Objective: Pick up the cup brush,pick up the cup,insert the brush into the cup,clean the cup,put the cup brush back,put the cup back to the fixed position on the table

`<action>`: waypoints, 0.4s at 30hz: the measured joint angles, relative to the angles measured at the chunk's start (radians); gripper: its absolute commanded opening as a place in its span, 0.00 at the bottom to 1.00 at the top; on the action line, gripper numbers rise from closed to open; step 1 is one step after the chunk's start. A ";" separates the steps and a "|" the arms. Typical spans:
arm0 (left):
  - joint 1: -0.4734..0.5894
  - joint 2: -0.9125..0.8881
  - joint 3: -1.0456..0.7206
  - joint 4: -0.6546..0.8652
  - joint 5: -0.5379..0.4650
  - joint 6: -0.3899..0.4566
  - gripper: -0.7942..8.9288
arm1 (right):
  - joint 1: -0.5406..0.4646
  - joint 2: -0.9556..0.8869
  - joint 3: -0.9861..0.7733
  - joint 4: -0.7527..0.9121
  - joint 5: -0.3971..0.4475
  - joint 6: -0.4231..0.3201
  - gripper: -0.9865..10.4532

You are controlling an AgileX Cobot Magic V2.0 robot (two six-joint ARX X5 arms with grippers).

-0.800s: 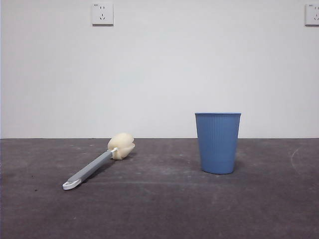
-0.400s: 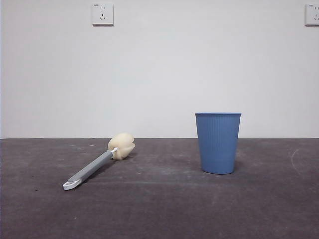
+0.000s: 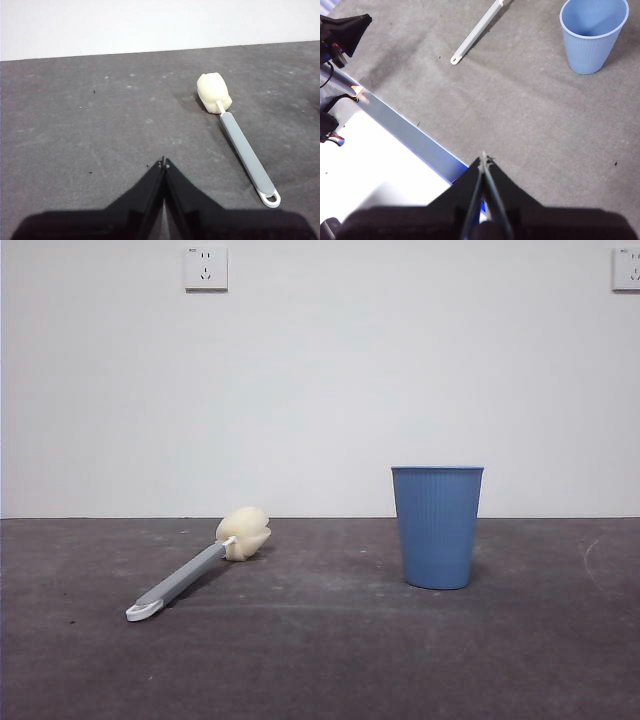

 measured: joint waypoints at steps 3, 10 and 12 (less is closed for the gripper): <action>0.000 0.000 0.000 0.000 0.000 -0.006 0.08 | 0.000 0.000 0.000 0.000 0.000 0.000 0.09; 0.000 0.000 0.000 0.000 0.000 -0.006 0.08 | 0.000 0.000 0.000 0.000 0.000 0.000 0.09; 0.000 0.000 0.000 0.000 0.000 -0.006 0.08 | 0.000 0.000 0.000 0.000 0.000 0.000 0.09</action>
